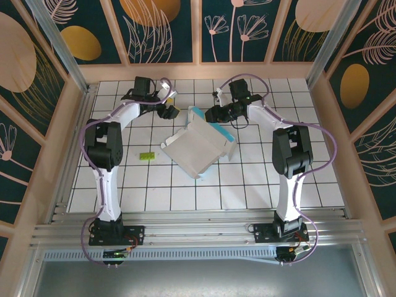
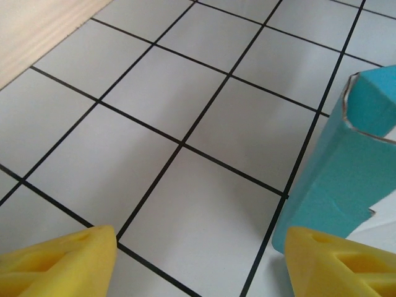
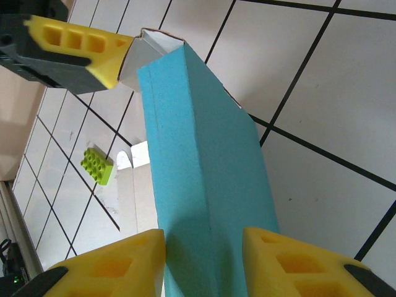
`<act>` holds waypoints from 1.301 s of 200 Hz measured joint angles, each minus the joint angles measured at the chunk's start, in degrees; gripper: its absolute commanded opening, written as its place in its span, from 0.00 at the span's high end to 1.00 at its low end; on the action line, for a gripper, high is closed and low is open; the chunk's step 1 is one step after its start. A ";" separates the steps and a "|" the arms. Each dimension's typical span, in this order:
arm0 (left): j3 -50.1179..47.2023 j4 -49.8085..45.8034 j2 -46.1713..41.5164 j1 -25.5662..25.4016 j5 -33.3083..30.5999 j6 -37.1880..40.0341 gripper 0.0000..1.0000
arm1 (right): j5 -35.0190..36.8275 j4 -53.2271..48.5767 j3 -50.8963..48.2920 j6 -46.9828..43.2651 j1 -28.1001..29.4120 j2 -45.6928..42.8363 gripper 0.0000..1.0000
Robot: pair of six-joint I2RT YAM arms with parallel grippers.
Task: Fold the paper box
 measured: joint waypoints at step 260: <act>15.93 -21.77 9.11 -4.96 4.07 10.73 0.48 | 0.37 -0.46 0.07 0.00 0.17 0.00 0.63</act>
